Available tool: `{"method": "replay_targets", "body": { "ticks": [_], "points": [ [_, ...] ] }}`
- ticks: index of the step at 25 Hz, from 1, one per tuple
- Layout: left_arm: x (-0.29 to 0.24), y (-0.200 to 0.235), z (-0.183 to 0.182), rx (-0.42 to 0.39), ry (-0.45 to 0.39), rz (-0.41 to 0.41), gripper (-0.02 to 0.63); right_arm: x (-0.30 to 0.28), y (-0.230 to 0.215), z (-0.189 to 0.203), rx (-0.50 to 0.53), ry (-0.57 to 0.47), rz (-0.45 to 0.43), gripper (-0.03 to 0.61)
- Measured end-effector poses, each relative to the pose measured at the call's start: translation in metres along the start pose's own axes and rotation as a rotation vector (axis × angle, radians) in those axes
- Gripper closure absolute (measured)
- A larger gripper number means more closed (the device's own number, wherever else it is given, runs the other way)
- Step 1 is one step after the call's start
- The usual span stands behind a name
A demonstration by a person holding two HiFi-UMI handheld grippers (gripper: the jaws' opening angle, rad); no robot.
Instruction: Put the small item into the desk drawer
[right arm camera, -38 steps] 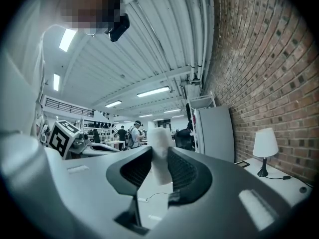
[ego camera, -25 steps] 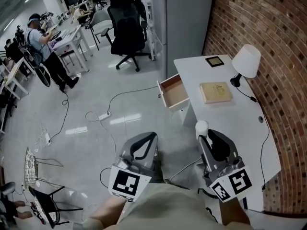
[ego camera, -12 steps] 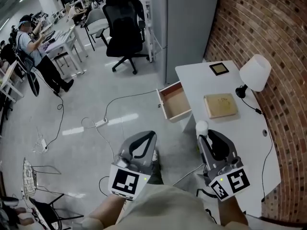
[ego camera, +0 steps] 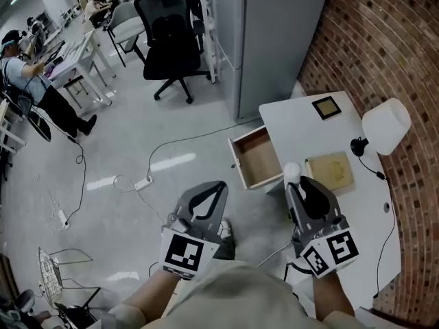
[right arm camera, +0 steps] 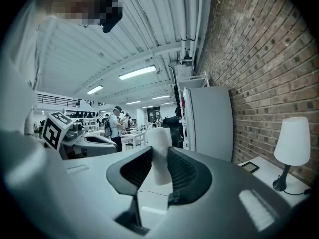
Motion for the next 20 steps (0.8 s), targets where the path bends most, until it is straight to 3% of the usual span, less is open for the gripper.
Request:
{"method": "replay_targets", "body": {
  "ticks": [8, 20],
  "points": [
    [-0.064, 0.066, 0.002, -0.024, 0.016, 0.059, 0.611, -0.085, -0.032, -0.004, -0.017, 0.027, 0.039, 0.471],
    [-0.114, 0.088, 0.032, 0.03, 0.081, 0.052, 0.611, -0.135, -0.074, 0.049, -0.137, 0.178, 0.065, 0.471]
  ]
}}
Point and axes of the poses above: the fingertips, and each gripper's own axes: x backward along the fingers, y to its left, z out of its underside, the point moved 4 cm from there along x, backward along the fingers, and after that the axes turned 6 degrees about -z, right-handed, at the moved point
